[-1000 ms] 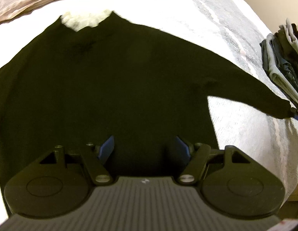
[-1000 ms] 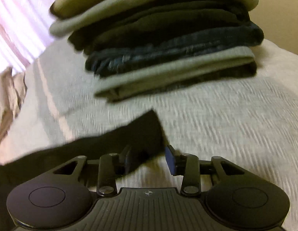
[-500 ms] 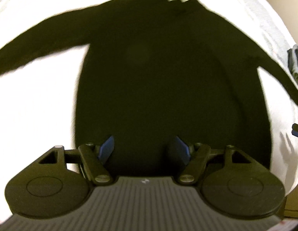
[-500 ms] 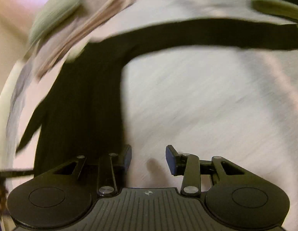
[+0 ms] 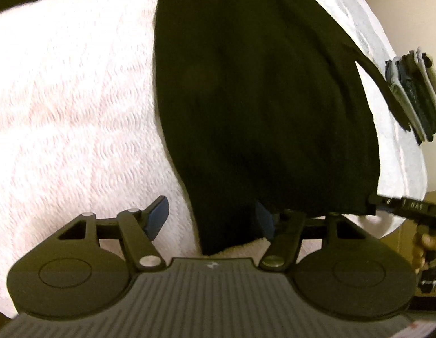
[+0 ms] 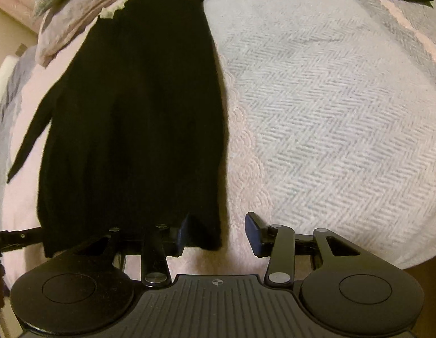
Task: Fold large clothes
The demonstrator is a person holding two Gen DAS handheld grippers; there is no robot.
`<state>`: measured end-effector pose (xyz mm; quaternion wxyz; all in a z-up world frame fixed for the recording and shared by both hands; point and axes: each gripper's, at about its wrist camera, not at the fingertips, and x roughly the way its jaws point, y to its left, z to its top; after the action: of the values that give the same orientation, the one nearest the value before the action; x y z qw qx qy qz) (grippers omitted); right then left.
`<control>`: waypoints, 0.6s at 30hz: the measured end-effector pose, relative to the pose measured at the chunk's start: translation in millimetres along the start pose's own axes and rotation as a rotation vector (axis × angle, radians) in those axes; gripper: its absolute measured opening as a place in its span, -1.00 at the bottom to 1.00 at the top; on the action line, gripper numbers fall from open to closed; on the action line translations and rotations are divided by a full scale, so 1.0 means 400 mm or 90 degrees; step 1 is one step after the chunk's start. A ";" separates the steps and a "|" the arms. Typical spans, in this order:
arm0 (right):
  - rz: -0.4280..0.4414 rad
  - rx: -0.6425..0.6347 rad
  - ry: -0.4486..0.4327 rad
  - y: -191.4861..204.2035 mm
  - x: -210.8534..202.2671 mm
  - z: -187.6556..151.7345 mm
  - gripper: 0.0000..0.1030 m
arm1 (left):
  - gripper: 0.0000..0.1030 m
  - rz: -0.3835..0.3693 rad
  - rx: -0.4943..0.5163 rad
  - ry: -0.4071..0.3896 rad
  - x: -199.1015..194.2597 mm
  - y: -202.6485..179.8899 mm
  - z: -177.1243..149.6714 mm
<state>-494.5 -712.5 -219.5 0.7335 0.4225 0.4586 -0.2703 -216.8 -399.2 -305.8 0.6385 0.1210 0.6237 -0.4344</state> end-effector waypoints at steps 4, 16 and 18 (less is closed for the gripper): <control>0.028 0.011 -0.005 -0.012 0.015 -0.002 -0.21 | 0.15 -0.033 -0.050 -0.015 0.002 0.009 0.002; 0.054 0.006 0.057 -0.039 -0.047 0.069 -1.00 | -0.91 -0.011 -0.028 -0.015 -0.049 -0.034 0.028; 0.032 -0.007 0.071 -0.045 -0.006 0.065 -1.00 | -0.91 -0.015 -0.038 -0.012 -0.062 -0.028 0.020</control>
<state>-498.0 -744.0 -218.2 0.7157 0.4445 0.4894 -0.2250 -215.5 -401.4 -277.4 0.6426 0.0903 0.6317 -0.4241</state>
